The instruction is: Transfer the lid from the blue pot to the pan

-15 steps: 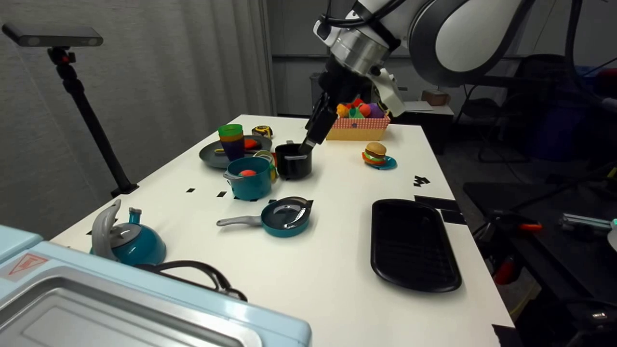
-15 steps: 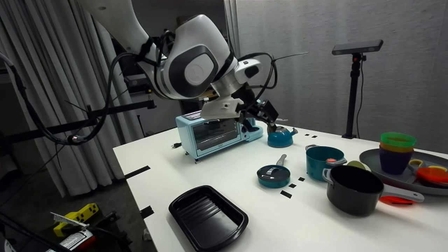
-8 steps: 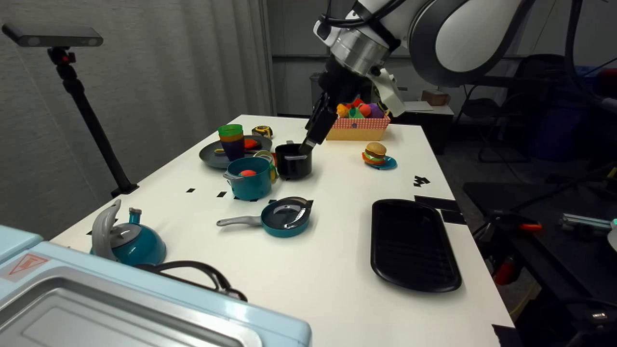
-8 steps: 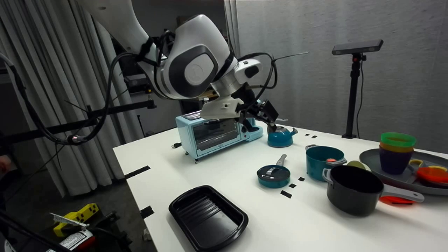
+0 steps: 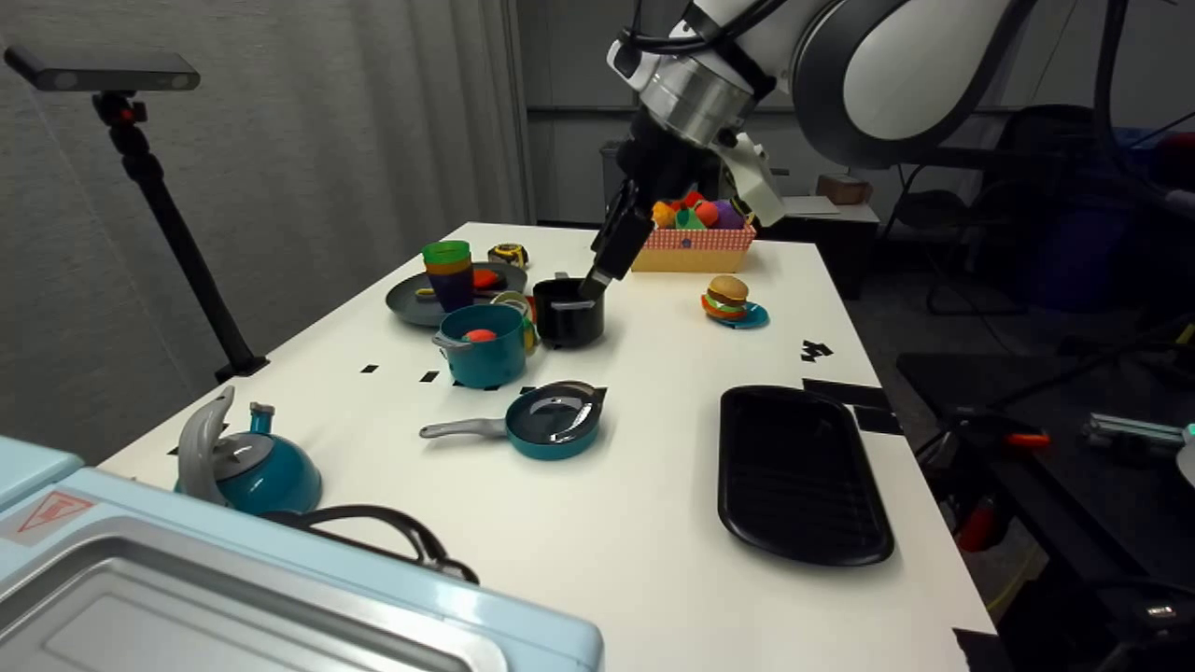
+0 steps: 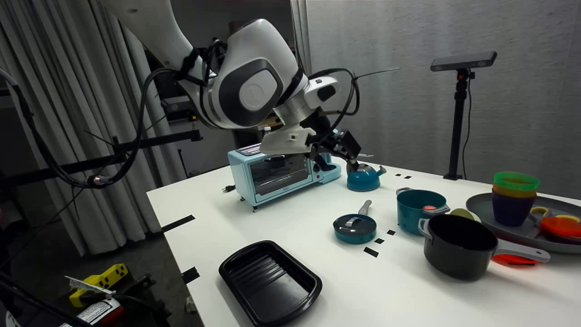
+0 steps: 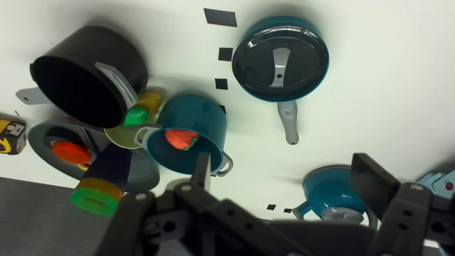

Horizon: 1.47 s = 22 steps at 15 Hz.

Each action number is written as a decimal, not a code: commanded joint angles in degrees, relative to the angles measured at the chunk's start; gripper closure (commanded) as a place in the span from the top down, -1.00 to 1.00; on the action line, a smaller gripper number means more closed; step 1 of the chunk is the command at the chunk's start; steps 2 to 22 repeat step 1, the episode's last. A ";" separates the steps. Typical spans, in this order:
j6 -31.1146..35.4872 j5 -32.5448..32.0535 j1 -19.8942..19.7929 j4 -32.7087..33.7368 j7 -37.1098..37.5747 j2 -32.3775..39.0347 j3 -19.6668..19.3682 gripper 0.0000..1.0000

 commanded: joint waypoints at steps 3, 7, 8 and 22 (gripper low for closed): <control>-0.20 -0.13 0.16 0.03 0.17 -0.11 -0.14 1.00; -0.20 -0.13 0.16 0.03 0.17 -0.11 -0.14 1.00; -0.20 -0.13 0.16 0.03 0.17 -0.11 -0.14 1.00; -0.20 -0.13 0.16 0.03 0.17 -0.11 -0.14 1.00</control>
